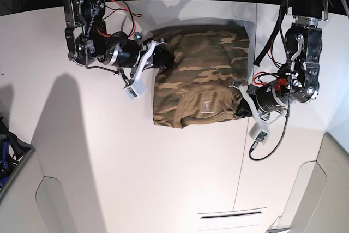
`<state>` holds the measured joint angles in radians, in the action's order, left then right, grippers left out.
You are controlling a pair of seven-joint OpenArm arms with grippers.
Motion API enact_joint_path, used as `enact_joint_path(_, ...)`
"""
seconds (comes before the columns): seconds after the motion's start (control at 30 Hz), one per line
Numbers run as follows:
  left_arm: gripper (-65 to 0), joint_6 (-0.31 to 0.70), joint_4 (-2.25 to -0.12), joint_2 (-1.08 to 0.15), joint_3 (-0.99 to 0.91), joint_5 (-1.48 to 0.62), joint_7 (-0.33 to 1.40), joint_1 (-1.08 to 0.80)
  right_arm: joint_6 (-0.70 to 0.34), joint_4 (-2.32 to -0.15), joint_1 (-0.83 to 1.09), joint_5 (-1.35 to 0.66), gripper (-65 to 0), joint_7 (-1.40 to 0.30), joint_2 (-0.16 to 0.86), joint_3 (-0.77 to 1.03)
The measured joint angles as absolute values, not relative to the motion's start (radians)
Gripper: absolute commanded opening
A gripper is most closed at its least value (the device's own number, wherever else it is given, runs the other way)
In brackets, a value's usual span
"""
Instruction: Fold the T-shirt properly
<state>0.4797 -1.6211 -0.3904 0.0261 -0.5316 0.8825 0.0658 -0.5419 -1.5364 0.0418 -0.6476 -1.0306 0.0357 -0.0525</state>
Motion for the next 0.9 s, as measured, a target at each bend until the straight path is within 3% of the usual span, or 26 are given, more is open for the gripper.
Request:
enact_joint_path(0.43, -65.0, 0.592, -1.645, -0.39, -0.302, -0.807, 1.11, 0.036, -0.566, -1.637, 0.042, -0.64, -65.0, -1.093, 0.04, 0.213)
enact_joint_path(0.7, -65.0, 0.633, -1.696, -0.416, -0.43, -0.866, 1.122, -0.181, -0.573, -1.657, 0.054, -0.783, -65.0, -1.169, 0.181, 0.336)
enact_joint_path(0.9, -65.0, 0.635, -1.827, -0.415, -0.564, -0.892, 1.126, -0.4, -0.577, -1.66, 0.17, -0.875, -65.0, -1.174, 0.276, 0.377)
